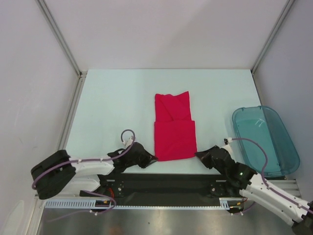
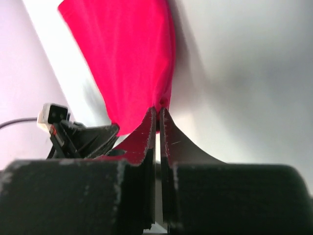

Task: Fold and stack the t-shirts
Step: Fold the tshirt, then neatly place the folded tshirt to the corner

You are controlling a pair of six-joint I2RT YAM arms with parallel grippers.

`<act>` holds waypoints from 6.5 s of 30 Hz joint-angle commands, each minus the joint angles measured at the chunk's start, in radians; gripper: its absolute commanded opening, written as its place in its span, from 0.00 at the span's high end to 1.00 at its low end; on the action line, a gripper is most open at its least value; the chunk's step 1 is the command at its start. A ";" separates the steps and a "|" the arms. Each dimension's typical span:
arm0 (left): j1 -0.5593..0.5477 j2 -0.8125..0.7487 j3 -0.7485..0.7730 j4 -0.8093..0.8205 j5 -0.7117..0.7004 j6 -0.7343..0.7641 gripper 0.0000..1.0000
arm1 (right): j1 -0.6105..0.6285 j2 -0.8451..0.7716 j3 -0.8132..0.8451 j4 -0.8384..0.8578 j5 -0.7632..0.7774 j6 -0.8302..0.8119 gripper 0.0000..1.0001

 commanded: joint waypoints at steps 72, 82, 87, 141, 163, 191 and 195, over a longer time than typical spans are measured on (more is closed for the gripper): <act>0.662 1.037 1.493 -0.291 0.378 0.580 1.00 | -0.772 1.758 1.442 0.448 -0.893 -0.689 1.00; 0.685 1.081 1.545 -0.312 0.371 0.581 0.99 | -0.784 1.835 1.501 0.467 -0.927 -0.680 0.99; 0.691 1.121 1.614 -0.370 0.362 0.613 0.71 | -0.793 1.916 1.599 0.355 -0.942 -0.726 0.80; 0.587 0.657 0.857 0.247 0.709 0.667 0.45 | -0.825 1.557 1.049 0.627 -1.099 -0.798 0.34; 0.499 -0.100 0.415 -0.088 0.621 0.863 0.41 | -0.743 1.894 1.639 0.160 -0.931 -1.093 0.15; 0.583 -0.215 0.363 -0.133 0.716 0.879 0.39 | -0.738 2.000 1.516 0.508 -1.181 -0.782 0.85; 0.599 -0.223 0.348 -0.122 0.736 0.873 0.39 | -0.755 1.984 1.510 0.526 -1.212 -0.749 0.95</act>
